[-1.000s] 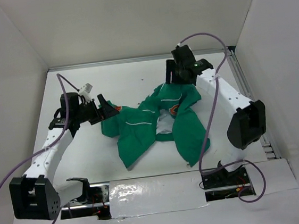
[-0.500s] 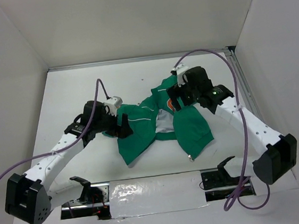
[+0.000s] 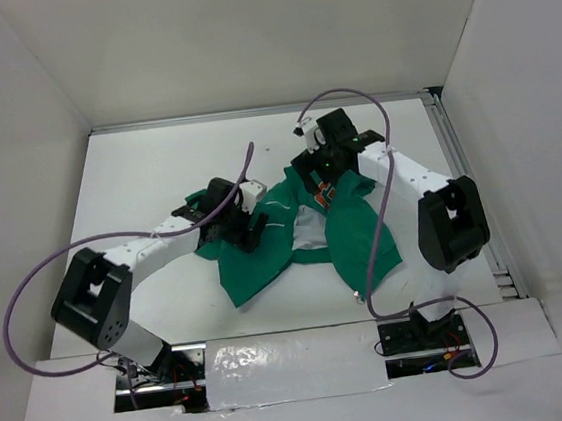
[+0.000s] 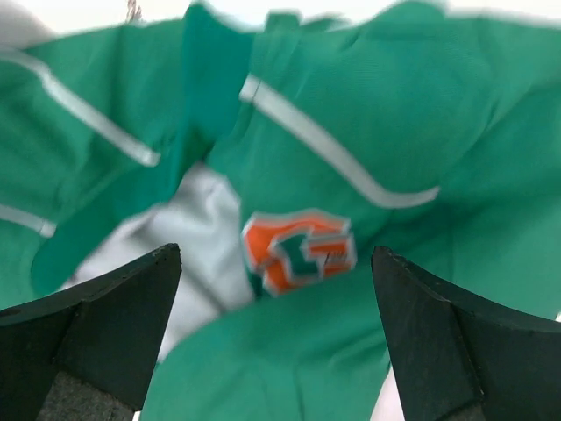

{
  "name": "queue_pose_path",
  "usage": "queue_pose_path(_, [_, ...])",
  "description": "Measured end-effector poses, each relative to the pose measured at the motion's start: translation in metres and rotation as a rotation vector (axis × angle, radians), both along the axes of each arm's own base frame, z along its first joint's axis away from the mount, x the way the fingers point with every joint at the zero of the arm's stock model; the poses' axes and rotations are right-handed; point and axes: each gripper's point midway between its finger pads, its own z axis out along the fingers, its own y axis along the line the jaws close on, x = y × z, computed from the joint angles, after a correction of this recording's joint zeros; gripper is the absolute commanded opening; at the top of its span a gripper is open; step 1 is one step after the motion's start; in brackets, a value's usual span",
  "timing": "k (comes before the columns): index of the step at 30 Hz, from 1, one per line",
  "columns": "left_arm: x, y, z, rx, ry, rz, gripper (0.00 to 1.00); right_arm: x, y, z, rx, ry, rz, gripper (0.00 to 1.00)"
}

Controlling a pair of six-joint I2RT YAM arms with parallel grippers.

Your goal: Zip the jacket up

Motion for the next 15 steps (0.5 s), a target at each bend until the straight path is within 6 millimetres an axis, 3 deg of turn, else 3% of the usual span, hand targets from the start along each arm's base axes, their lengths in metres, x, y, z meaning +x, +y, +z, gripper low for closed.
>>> queue_pose_path(1, [0.000,0.000,-0.009,0.015,0.017,0.000,0.80,0.007,0.001,0.000,0.007,-0.005,-0.008,0.95])
queue_pose_path(3, [0.001,0.001,-0.025,0.043,0.049,0.008,0.61,0.022,0.004,-0.004,0.013,-0.007,-0.028,0.89])
queue_pose_path(4, [0.001,0.002,-0.031,0.051,0.060,0.013,0.10,0.029,0.005,-0.006,0.012,-0.008,-0.041,0.88])
queue_pose_path(5, [0.001,0.002,-0.035,0.057,0.067,0.011,0.00,0.038,0.005,-0.010,0.010,-0.004,-0.060,0.82])
queue_pose_path(8, [0.007,0.002,-0.033,0.057,0.050,0.042,0.00,0.053,0.005,-0.030,-0.012,0.024,-0.111,0.73])
queue_pose_path(10, [0.014,-0.001,-0.026,0.037,0.024,0.062,0.00,0.056,0.002,-0.046,-0.025,0.053,-0.137,0.52])
queue_pose_path(11, [0.017,-0.003,-0.021,0.024,0.014,0.076,0.00,0.056,0.000,-0.052,-0.031,0.068,-0.147,0.01])
queue_pose_path(15, [0.025,-0.008,0.012,-0.041,-0.034,0.124,0.00,0.054,-0.002,-0.053,-0.001,0.085,-0.184,0.00])
